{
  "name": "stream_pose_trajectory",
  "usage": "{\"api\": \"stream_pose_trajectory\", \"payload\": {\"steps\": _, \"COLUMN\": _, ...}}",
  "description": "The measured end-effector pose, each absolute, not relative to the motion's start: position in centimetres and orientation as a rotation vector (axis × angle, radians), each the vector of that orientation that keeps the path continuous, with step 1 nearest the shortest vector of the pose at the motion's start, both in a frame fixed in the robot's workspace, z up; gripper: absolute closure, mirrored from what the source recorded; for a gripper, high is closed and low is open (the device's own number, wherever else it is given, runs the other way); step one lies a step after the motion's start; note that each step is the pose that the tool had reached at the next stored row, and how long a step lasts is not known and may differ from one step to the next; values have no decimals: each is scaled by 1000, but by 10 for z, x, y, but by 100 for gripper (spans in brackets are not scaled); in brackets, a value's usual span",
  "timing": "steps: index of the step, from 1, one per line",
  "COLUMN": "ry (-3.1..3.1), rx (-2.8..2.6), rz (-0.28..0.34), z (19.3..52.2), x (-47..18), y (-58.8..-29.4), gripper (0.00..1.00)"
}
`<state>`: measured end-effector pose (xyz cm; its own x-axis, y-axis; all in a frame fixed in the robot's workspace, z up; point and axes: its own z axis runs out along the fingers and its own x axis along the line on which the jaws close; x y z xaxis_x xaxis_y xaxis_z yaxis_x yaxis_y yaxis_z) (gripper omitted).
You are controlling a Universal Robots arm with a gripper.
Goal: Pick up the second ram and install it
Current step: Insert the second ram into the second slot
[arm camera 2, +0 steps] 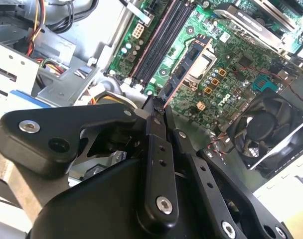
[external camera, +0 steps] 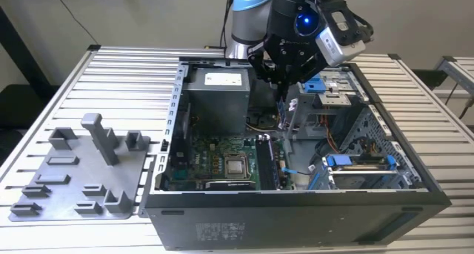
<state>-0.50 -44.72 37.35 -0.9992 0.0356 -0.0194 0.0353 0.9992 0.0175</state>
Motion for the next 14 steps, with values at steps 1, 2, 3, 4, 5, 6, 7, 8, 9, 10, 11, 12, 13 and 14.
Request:
{"api": "stream_pose_trajectory", "payload": {"steps": 1, "ry": 3121, "rx": 55, "rz": 28, "z": 374, "x": -5, "y": -447, "gripper": 86}}
{"api": "stream_pose_trajectory", "payload": {"steps": 2, "ry": 3121, "rx": 55, "rz": 28, "z": 374, "x": -5, "y": -447, "gripper": 86}}
{"api": "stream_pose_trajectory", "payload": {"steps": 3, "ry": 3121, "rx": 55, "rz": 28, "z": 374, "x": -5, "y": -447, "gripper": 86}}
{"api": "stream_pose_trajectory", "payload": {"steps": 4, "ry": 3121, "rx": 55, "rz": 28, "z": 373, "x": -5, "y": -447, "gripper": 86}}
{"api": "stream_pose_trajectory", "payload": {"steps": 5, "ry": 3121, "rx": 55, "rz": 28, "z": 373, "x": -5, "y": -447, "gripper": 86}}
{"api": "stream_pose_trajectory", "payload": {"steps": 6, "ry": 3121, "rx": 55, "rz": 28, "z": 373, "x": -5, "y": -447, "gripper": 86}}
{"api": "stream_pose_trajectory", "payload": {"steps": 7, "ry": 3121, "rx": 55, "rz": 28, "z": 372, "x": -5, "y": -447, "gripper": 86}}
{"api": "stream_pose_trajectory", "payload": {"steps": 8, "ry": 3122, "rx": 56, "rz": 28, "z": 372, "x": -5, "y": -447, "gripper": 86}}
{"api": "stream_pose_trajectory", "payload": {"steps": 9, "ry": 3125, "rx": 59, "rz": 28, "z": 371, "x": -5, "y": -447, "gripper": 86}}
{"api": "stream_pose_trajectory", "payload": {"steps": 10, "ry": 3129, "rx": 62, "rz": 28, "z": 370, "x": -5, "y": -447, "gripper": 86}}
{"api": "stream_pose_trajectory", "payload": {"steps": 11, "ry": 3134, "rx": 66, "rz": 28, "z": 370, "x": -5, "y": -447, "gripper": 86}}
{"api": "stream_pose_trajectory", "payload": {"steps": 12, "ry": 3137, "rx": 70, "rz": 28, "z": 369, "x": -4, "y": -447, "gripper": 86}}
{"api": "stream_pose_trajectory", "payload": {"steps": 13, "ry": 3139, "rx": 73, "rz": 27, "z": 368, "x": -4, "y": -447, "gripper": 86}}
{"api": "stream_pose_trajectory", "payload": {"steps": 14, "ry": 3140, "rx": 76, "rz": 27, "z": 366, "x": -4, "y": -447, "gripper": 86}}
